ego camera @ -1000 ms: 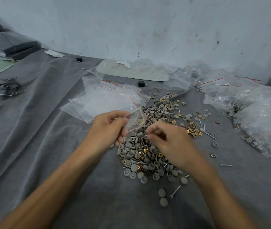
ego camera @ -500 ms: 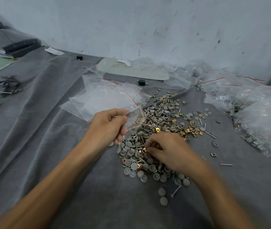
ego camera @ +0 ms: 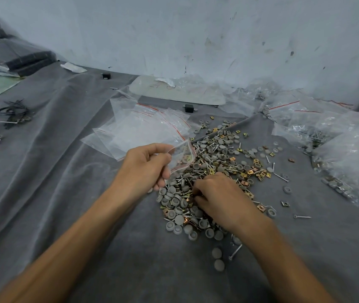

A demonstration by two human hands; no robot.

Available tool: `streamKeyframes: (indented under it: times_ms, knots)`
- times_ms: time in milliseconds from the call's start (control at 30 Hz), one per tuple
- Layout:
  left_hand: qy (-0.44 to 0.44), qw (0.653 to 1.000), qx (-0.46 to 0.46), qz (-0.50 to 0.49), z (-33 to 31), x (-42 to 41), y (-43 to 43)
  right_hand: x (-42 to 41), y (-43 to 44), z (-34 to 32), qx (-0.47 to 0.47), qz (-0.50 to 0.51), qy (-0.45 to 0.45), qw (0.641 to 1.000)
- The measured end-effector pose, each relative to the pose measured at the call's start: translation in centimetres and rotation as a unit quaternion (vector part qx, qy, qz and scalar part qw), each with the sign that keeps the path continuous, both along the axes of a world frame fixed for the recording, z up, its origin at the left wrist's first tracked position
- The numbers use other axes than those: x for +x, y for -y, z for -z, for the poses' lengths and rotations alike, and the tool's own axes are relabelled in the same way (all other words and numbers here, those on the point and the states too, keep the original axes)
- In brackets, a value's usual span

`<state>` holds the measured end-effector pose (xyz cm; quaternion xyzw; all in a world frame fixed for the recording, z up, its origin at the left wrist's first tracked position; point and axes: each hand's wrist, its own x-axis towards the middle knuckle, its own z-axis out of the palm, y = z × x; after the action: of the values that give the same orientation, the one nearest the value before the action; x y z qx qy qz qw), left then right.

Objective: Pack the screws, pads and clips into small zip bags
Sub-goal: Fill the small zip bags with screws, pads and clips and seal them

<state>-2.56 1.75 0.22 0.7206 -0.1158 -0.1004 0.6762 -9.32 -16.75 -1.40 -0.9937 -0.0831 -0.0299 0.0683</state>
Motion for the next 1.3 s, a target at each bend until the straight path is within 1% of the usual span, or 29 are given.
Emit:
streamKeyframes:
  times_ms: [100, 167, 233, 300, 333, 400, 433, 467, 567, 600, 667, 733, 767, 833, 933, 1000, 1100, 1200, 1300]
  knots:
    - [0.001, 1.000, 0.000, 0.001, -0.1, -0.2, 0.1, 0.0, 0.5, -0.3, 0.040, 0.011, 0.006, 0.999]
    - [0.004, 1.000, -0.001, 0.005, -0.1, -0.3, 0.2, -0.2, 1.1, -0.9, 0.102, 0.034, 0.023, 0.994]
    - [0.011, 1.000, 0.004, 0.012, 0.0, -0.4, 0.4, -0.4, 1.8, -1.7, 0.184, 0.051, 0.067, 0.979]
    - [0.019, 1.000, 0.013, 0.021, 0.2, -0.5, 0.5, -0.7, 2.1, -2.5, 0.273, 0.059, 0.145, 0.949]
    - [0.022, 0.999, 0.019, 0.026, 0.3, -0.5, 0.6, -0.8, 2.1, -2.9, 0.325, 0.058, 0.182, 0.926]
    - [0.029, 0.998, 0.029, 0.038, 0.6, -0.6, 0.7, -0.9, 1.6, -3.4, 0.413, 0.044, 0.224, 0.882]
    - [0.031, 0.998, 0.032, 0.044, 0.7, -0.6, 0.7, -0.9, 1.3, -3.5, 0.431, 0.036, 0.231, 0.872]
    - [0.031, 0.998, 0.034, 0.049, 0.8, -0.6, 0.7, -0.9, 0.9, -3.6, 0.433, 0.027, 0.231, 0.871]
    - [0.031, 0.998, 0.028, 0.048, 0.9, -0.7, 0.8, -0.8, 0.4, -3.7, 0.399, -0.007, 0.201, 0.894]
    - [0.031, 0.998, 0.023, 0.041, 0.8, -0.7, 0.8, -0.8, 0.6, -3.7, 0.399, -0.013, 0.197, 0.895]
    - [0.029, 0.999, 0.009, 0.024, 0.6, -0.5, 0.7, -0.7, 1.5, -3.9, 0.420, 0.009, 0.211, 0.882]
    - [0.022, 1.000, -0.004, 0.009, 0.4, -0.3, 0.5, -0.5, 3.1, -3.8, 0.420, 0.048, 0.240, 0.874]
    - [0.018, 1.000, -0.008, 0.005, 0.4, -0.3, 0.5, -0.4, 3.9, -3.5, 0.405, 0.068, 0.243, 0.879]
    - [0.015, 1.000, -0.008, 0.002, 0.3, -0.2, 0.4, 0.0, 5.0, -2.8, 0.340, 0.099, 0.217, 0.910]
    - [0.012, 1.000, -0.003, 0.008, 0.5, -0.2, 0.3, 0.9, 5.2, -1.4, 0.226, 0.100, 0.146, 0.958]
    - [0.013, 1.000, 0.001, 0.011, 0.5, -0.2, 0.3, 1.4, 4.9, -0.7, 0.170, 0.096, 0.097, 0.976]
    - [0.014, 1.000, 0.001, 0.006, 0.6, -0.1, 0.3, 2.0, 4.6, -0.2, 0.132, 0.087, 0.049, 0.986]
    - [0.011, 1.000, 0.001, 0.006, 0.5, -0.1, 0.3, 2.2, 4.7, 0.1, 0.110, 0.085, 0.039, 0.990]
    - [0.013, 1.000, 0.001, 0.009, 0.5, -0.1, 0.3, 2.0, 4.8, -0.1, 0.130, 0.090, 0.041, 0.987]
